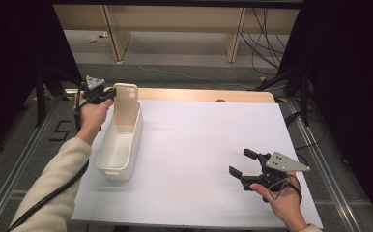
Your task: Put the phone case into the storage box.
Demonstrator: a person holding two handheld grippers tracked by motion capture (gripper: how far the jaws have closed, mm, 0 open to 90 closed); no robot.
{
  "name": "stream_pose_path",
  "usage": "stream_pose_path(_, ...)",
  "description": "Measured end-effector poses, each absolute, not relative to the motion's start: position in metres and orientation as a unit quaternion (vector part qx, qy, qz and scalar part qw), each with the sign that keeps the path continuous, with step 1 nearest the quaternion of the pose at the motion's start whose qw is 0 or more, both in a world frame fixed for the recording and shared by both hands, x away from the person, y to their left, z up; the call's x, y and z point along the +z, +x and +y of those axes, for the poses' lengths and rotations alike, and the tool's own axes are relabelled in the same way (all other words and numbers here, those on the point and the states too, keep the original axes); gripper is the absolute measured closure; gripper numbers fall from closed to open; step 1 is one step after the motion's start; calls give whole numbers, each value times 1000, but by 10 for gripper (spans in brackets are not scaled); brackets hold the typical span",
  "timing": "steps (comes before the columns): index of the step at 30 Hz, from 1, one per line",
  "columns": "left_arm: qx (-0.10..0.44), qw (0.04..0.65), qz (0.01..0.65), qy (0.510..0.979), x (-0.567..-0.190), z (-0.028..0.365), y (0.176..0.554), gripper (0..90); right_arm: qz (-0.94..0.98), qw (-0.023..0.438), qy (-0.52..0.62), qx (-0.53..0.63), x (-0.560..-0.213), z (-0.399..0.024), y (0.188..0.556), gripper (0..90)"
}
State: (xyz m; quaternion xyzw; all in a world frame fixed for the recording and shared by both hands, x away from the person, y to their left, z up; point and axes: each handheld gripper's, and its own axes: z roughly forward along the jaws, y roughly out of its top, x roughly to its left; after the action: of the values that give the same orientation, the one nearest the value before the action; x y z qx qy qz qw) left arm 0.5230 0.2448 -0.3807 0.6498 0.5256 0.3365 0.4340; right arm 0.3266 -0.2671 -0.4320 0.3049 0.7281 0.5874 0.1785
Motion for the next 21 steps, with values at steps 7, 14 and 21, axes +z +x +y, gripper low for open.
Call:
stream_pose_path(7,337,430,523,654,-381,244,523,865,729,183,304,586,-432,-267,327,171)
stream_pose_path(14,335,425,523,659,-384,242,526,865,726,177,305,590,-432,-267,327,171)
stream_pose_path(21,333,423,523,660,-385,241,527,864,731,179,305,584,-432,-268,327,172)
